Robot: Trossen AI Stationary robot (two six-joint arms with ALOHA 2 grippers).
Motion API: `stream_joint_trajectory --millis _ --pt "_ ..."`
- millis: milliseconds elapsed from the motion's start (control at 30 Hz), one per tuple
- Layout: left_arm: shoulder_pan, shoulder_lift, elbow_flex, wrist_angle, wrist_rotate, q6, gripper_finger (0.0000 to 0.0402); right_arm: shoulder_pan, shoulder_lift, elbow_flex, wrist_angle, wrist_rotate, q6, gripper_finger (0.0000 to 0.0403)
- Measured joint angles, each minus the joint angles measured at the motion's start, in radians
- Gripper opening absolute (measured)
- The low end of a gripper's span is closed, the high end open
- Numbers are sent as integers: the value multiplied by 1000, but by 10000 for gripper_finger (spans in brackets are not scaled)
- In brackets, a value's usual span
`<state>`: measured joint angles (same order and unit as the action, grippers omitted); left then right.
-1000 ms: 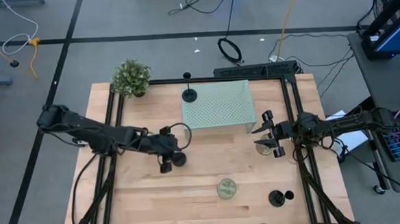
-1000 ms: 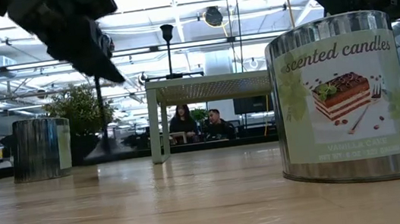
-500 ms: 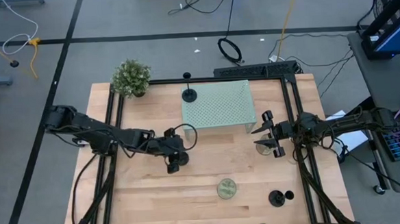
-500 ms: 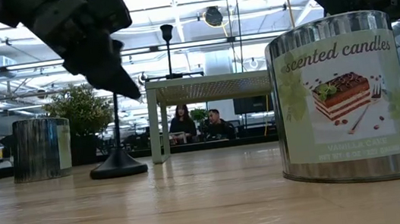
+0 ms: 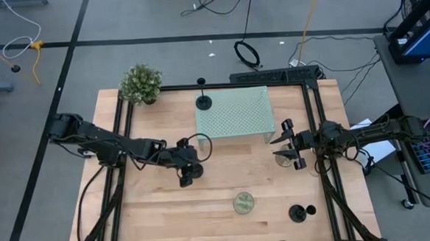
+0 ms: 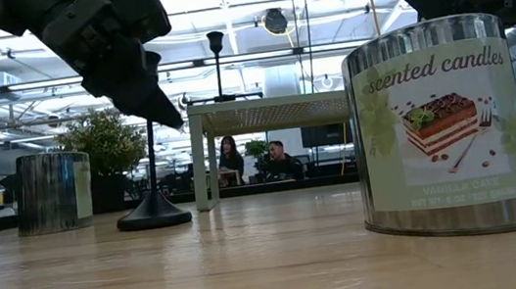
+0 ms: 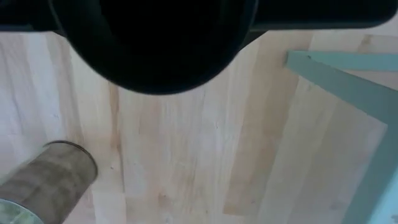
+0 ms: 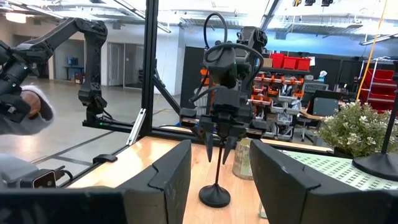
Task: Pick & Place candle stick holders
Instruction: Align the left black candle holder with the black candle holder on the shelf
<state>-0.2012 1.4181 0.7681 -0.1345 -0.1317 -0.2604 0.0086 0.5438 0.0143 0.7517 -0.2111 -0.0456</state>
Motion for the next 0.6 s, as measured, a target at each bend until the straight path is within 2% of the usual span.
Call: stream_joint_trajectory --millis 600 --pt "0 -40 -5 -72 39 -25 125 0 0 0 0 0 7 155"
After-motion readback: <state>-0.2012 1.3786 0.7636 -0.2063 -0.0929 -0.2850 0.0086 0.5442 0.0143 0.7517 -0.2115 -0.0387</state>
